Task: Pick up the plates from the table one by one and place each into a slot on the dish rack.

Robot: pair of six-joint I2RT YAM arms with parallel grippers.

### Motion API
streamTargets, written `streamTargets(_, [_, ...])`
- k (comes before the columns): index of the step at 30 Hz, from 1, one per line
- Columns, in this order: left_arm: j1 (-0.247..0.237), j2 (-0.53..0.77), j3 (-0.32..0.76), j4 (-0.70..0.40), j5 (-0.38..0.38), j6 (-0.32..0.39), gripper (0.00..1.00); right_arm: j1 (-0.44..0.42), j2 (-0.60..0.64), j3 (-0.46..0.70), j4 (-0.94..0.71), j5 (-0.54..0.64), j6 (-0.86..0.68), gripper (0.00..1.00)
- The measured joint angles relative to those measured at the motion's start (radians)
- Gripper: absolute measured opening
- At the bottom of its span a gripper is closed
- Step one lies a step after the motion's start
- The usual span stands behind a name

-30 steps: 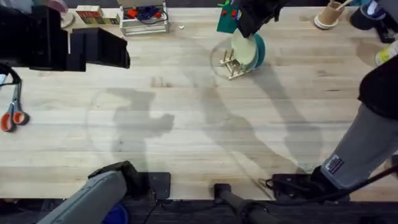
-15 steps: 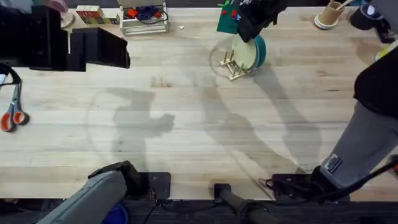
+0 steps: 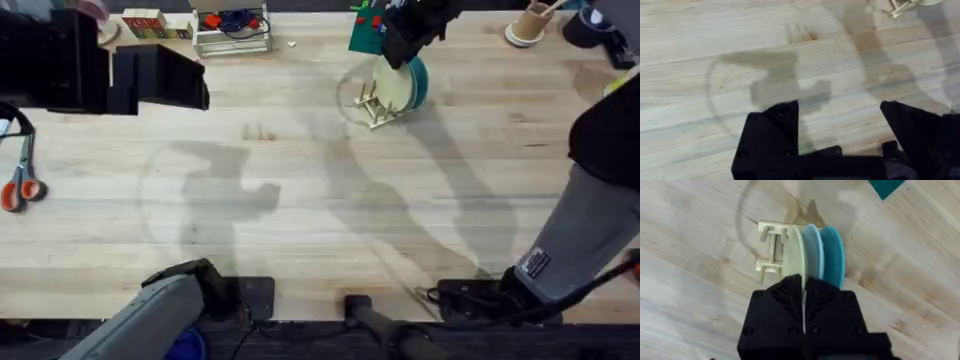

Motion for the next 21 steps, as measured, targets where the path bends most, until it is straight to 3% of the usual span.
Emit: streamTargets(21, [0.0,0.0,0.0,0.0,0.0,0.0,0.995,0.0,0.0,0.0,0.012,0.0,0.003,0.131])
